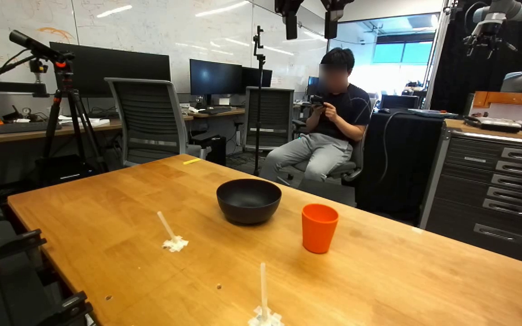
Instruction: Pour the content of the orange cup in the black bowl
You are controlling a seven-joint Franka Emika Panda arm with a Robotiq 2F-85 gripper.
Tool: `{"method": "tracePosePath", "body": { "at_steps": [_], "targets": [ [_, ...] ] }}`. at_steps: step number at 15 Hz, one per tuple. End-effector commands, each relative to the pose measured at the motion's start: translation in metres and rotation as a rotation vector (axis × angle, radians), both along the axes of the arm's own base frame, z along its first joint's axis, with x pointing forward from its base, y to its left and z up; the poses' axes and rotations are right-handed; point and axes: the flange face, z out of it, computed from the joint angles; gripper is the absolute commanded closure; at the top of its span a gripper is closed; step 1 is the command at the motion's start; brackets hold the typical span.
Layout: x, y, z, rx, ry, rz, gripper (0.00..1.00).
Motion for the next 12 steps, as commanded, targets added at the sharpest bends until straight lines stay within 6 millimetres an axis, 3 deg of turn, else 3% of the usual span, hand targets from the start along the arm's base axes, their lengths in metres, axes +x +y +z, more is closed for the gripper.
{"method": "tracePosePath", "body": {
  "at_steps": [1,3,7,12],
  "targets": [
    [0.012,-0.01,0.001,-0.016,-0.029,-0.013,0.0],
    [0.023,-0.027,-0.007,-0.011,-0.023,-0.046,0.0],
    [0.042,-0.07,-0.04,-0.001,0.045,-0.122,0.0],
    [0.067,-0.115,-0.108,0.042,0.139,-0.18,0.0]
  ]
}}
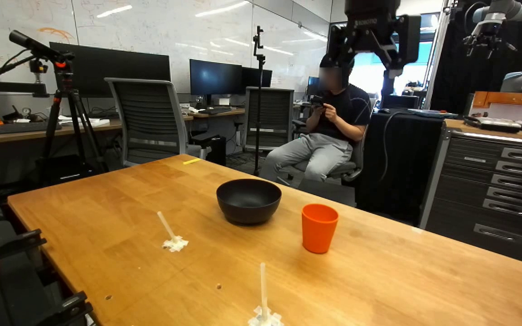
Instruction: Pour the content of the orange cup in the black bowl
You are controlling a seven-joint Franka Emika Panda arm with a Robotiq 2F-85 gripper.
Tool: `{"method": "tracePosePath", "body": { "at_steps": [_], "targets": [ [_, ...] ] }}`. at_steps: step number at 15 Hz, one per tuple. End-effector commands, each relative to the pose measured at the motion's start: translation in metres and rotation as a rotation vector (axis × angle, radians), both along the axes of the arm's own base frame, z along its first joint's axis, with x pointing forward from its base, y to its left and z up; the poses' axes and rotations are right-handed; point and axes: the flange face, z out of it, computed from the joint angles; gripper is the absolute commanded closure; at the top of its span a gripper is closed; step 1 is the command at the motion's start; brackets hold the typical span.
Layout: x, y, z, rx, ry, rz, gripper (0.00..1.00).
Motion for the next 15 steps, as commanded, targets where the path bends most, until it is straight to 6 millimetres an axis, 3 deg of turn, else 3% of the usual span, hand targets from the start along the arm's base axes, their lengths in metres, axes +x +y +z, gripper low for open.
{"method": "tracePosePath", "body": {
  "at_steps": [1,6,15],
  "targets": [
    [0.03,-0.025,-0.039,0.04,0.067,-0.032,0.0],
    [0.044,-0.031,-0.104,0.053,0.178,-0.03,0.0],
    [0.048,-0.011,-0.18,0.025,0.247,0.022,0.0]
  ]
}}
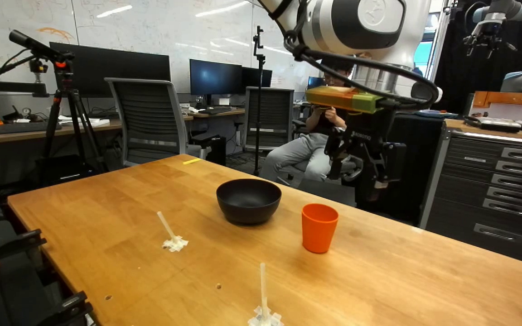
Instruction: Pour the content of the orange cup in the black bowl
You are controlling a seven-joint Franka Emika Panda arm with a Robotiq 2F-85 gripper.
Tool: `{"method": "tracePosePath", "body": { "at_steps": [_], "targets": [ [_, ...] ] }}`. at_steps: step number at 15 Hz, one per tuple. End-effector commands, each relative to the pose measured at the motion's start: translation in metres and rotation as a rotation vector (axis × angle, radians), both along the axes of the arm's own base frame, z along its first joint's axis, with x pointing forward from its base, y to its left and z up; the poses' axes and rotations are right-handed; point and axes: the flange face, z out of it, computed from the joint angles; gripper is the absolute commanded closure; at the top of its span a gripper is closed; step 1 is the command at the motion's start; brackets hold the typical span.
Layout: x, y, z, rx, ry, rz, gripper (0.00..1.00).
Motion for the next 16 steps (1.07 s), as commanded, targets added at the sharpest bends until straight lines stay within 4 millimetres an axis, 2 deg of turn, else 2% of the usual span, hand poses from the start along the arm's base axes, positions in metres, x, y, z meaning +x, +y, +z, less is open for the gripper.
{"method": "tracePosePath", "body": {
  "at_steps": [1,8,16],
  "targets": [
    [0.005,0.003,-0.017,-0.038,-0.009,0.015,0.0],
    [0.01,0.001,-0.054,-0.103,0.007,0.054,0.0],
    [0.006,0.037,-0.074,-0.148,0.025,0.174,0.0]
  ]
}}
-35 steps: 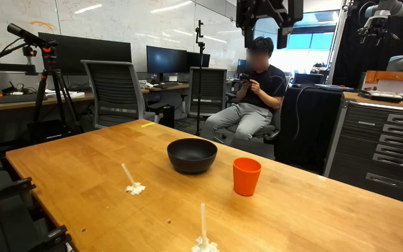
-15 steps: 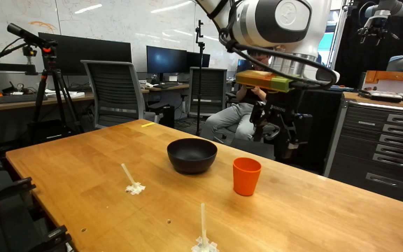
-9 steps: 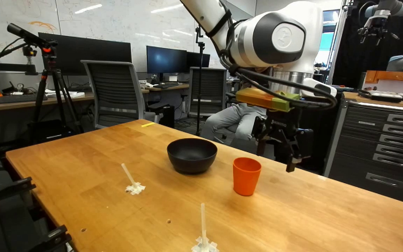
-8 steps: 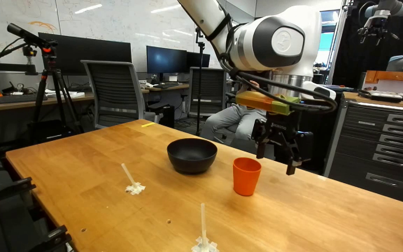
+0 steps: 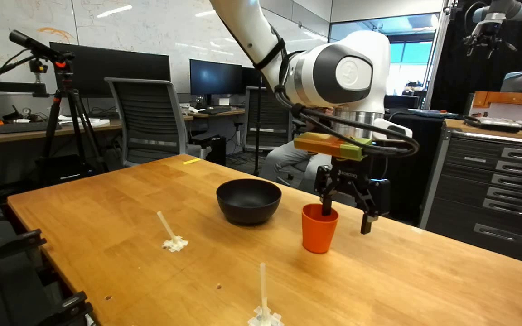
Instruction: Pour the content of the orange cup in the black bowl
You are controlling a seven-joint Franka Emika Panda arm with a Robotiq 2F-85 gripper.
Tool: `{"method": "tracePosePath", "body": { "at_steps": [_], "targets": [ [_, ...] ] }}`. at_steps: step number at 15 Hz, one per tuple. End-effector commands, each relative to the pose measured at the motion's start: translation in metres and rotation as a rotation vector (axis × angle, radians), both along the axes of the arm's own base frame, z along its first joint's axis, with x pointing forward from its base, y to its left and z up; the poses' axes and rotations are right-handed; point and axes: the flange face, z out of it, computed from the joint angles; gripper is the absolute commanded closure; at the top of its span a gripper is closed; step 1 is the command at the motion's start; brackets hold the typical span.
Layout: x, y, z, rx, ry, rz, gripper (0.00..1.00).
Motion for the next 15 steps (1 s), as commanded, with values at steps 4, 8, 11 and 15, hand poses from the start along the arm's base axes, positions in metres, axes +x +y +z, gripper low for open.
{"method": "tracePosePath", "body": {
  "at_steps": [4,8,11,15],
  "targets": [
    [-0.006,0.025,-0.006,-0.029,-0.013,0.07,0.06],
    [-0.009,0.028,-0.004,-0.011,-0.051,0.066,0.27],
    [-0.011,0.03,0.0,-0.012,-0.075,0.069,0.1],
    [-0.013,0.034,0.005,-0.008,-0.096,0.074,0.12]
  ]
}}
